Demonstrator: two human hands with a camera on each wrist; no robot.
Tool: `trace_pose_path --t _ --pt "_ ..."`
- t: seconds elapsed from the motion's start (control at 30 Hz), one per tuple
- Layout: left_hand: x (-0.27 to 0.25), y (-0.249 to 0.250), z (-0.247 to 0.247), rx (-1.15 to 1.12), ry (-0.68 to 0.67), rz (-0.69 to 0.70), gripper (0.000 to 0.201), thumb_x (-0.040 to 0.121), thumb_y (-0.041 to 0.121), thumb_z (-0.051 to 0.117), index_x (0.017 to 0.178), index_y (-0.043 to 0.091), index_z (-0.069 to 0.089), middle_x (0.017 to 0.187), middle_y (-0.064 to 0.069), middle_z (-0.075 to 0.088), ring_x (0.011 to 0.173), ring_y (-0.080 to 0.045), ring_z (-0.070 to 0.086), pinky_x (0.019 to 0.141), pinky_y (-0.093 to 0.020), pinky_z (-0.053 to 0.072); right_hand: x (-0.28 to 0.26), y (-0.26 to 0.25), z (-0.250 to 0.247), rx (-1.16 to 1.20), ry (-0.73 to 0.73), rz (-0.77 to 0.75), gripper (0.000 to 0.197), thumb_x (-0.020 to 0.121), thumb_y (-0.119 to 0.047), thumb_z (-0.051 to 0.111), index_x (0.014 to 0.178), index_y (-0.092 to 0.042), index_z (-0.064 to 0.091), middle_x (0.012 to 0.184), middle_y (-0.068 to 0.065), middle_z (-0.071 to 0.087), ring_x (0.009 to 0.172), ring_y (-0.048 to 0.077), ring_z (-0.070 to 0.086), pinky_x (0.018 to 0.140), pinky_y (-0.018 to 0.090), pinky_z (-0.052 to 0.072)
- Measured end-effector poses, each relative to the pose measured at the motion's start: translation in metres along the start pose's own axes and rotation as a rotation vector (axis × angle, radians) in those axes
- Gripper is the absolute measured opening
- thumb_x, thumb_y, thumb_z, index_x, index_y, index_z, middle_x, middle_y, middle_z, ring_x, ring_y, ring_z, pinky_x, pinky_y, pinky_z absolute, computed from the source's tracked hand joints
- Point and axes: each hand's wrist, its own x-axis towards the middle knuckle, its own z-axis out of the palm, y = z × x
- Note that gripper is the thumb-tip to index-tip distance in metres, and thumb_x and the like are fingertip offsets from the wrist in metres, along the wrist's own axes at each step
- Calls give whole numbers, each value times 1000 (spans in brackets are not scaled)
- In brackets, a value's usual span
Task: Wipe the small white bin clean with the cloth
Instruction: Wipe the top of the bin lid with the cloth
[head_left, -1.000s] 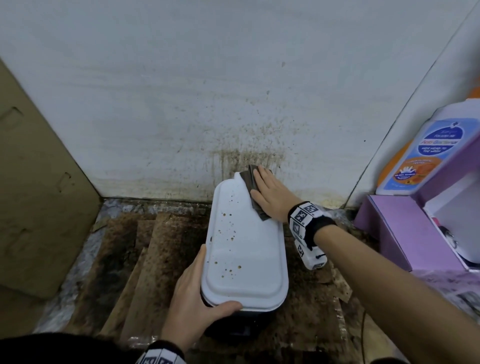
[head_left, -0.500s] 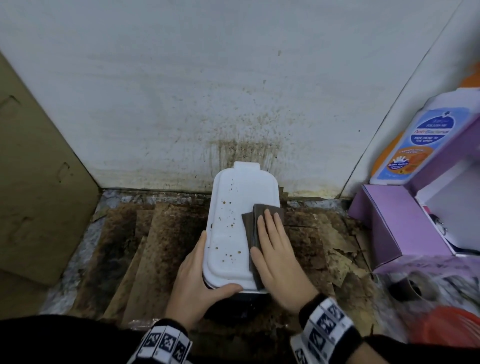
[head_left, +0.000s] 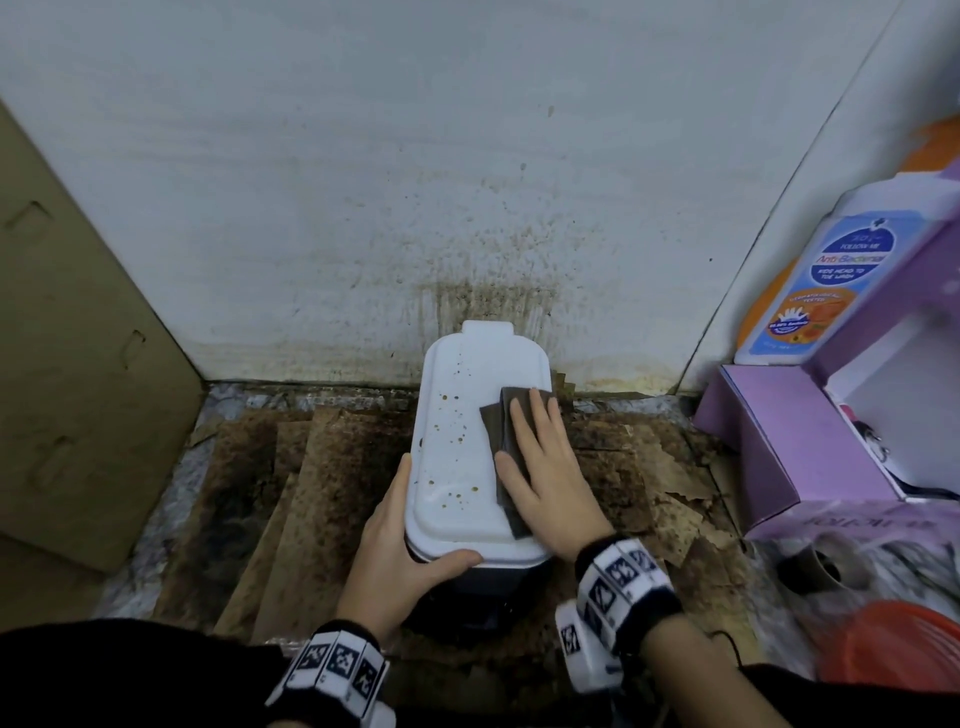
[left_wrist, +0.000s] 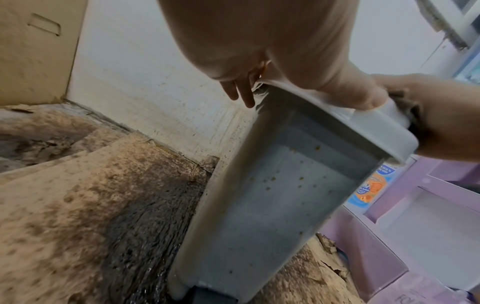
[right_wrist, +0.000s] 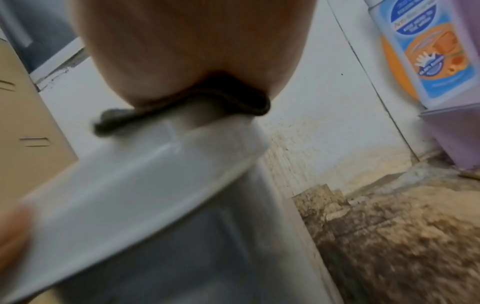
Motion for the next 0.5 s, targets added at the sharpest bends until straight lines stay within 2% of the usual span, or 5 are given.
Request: trace_pose_path --t 0.1,0.2,0.37,0.5 --pt "1 -1 0 -5 -13 3 126 58 70 85 153 55 3 159 24 26 145 -3 30 115 -48 39 33 7 -12 3 -83 11 66 106 -48 31 160 -27 -3 163 -11 -25 149 11 -28 125 38 -4" --pt "2 -2 1 -21 -12 19 125 60 68 85 154 52 4 159 25 27 145 -1 30 115 -46 38 45 9 -16 18 -119 14 66 107 -44 31 160 -24 -3 163 -9 -25 149 14 -27 125 41 -4" --pt "1 -3 4 -15 -11 26 126 60 66 86 154 51 5 160 26 23 147 -2 27 116 -48 36 23 6 -8 10 -39 -1 63 109 -37 30 160 -21 -2 159 -12 -26 150 15 -26 125 35 -5" --pt "1 -1 4 -19 -14 47 124 61 61 88 156 47 9 157 28 28 144 1 31 115 -45 38 -14 1 7 -41 43 -28 61 109 -37 29 160 -23 0 164 -10 -23 149 10 -27 123 30 -7"
